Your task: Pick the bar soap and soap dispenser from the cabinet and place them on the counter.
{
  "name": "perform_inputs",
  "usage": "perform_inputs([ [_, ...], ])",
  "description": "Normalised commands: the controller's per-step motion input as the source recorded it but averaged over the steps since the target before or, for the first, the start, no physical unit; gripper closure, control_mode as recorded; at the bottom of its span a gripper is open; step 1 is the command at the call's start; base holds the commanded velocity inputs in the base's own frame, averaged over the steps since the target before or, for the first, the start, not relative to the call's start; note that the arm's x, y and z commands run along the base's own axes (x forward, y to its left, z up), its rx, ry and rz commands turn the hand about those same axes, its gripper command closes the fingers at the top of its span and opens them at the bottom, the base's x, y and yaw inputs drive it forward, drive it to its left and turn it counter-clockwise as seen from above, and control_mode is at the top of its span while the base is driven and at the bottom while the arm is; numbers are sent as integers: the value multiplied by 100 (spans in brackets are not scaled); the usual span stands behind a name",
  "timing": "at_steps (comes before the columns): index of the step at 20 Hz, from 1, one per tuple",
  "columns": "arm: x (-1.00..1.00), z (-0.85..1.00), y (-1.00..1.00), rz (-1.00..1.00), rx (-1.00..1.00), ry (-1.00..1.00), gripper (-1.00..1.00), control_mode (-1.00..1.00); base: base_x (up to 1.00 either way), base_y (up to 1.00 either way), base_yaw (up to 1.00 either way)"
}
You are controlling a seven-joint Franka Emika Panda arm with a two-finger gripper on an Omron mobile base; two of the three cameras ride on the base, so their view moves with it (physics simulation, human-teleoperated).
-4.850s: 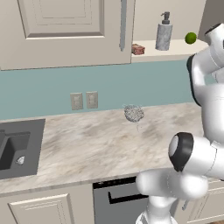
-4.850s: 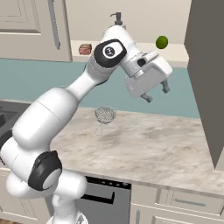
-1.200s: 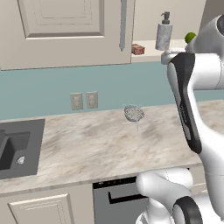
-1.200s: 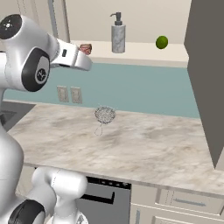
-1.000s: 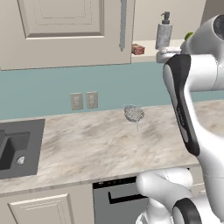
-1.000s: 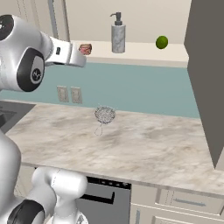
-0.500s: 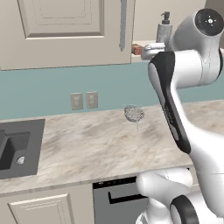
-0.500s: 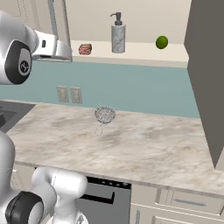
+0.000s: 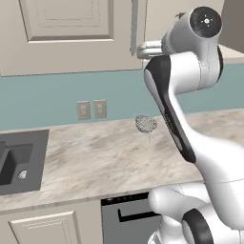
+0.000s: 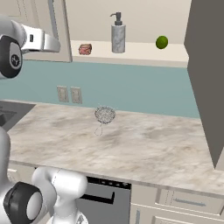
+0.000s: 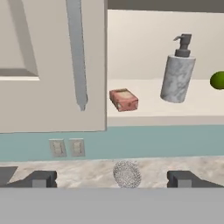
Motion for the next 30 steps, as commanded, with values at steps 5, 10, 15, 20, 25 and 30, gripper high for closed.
perform_inputs([
  [5, 23, 5, 25, 0, 1, -8, -100, -100, 0, 0, 0],
  [10, 31, 0, 19, 0, 0, -1, -100, -100, 0, 0, 0],
  [15, 33, 3, 14, 2, 0, 3, -100, -100, 0, 0, 0],
  [20, 28, 7, 5, 2, 1, 4, -100, -100, 0, 0, 0],
  [25, 21, 3, -3, 0, 1, 5, -100, -100, 0, 0, 0],
  [30, 12, -1, -12, 0, 0, 1, -100, -100, 0, 0, 0],
])
